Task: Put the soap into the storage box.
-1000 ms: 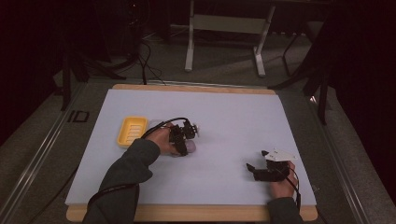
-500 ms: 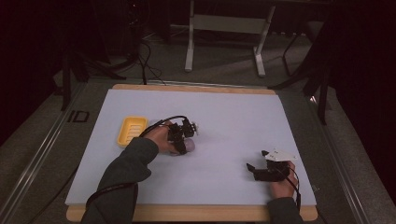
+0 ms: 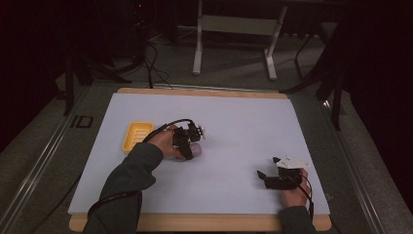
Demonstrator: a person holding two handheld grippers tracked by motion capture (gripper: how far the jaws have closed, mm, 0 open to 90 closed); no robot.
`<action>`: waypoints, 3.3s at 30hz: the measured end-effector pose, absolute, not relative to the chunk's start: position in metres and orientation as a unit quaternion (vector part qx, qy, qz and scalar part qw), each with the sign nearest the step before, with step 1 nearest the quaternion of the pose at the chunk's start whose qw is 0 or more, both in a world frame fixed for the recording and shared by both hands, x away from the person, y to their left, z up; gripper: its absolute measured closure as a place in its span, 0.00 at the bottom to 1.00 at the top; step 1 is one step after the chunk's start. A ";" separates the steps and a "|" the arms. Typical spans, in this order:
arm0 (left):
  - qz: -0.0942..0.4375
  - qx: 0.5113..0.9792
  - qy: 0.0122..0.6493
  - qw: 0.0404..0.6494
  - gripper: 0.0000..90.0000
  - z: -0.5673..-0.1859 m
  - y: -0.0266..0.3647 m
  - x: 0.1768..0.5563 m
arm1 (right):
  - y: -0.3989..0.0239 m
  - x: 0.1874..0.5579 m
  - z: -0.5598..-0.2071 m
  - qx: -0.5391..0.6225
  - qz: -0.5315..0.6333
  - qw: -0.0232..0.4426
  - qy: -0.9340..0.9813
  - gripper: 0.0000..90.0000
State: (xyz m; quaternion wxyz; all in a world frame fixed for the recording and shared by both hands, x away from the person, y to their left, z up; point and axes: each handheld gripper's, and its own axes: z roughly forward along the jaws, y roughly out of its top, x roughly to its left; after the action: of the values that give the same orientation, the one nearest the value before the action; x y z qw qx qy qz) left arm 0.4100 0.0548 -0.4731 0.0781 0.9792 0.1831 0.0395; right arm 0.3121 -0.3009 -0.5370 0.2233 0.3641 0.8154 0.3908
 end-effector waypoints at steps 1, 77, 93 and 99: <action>0.038 0.979 0.184 0.078 0.55 -0.473 0.055 0.410 | -0.301 0.312 -0.537 0.364 0.391 0.223 0.815 0.17; 0.062 0.945 0.307 0.096 0.55 -0.447 0.123 0.419 | -0.301 0.311 -0.537 0.365 0.394 0.230 0.812 0.17; 0.067 0.922 0.369 0.093 0.55 -0.448 0.139 0.423 | -0.301 0.311 -0.537 0.365 0.393 0.231 0.812 0.17; 0.067 0.916 0.384 0.097 0.56 -0.447 0.144 0.425 | -0.301 0.310 -0.537 0.364 0.393 0.232 0.812 0.17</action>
State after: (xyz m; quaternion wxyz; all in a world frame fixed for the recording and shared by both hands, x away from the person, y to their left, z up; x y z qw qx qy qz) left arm 0.4246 0.1439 -0.4471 0.0971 0.9157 0.3840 0.0674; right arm 0.3105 -0.3014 -0.5365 0.2321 0.3643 0.8117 0.3932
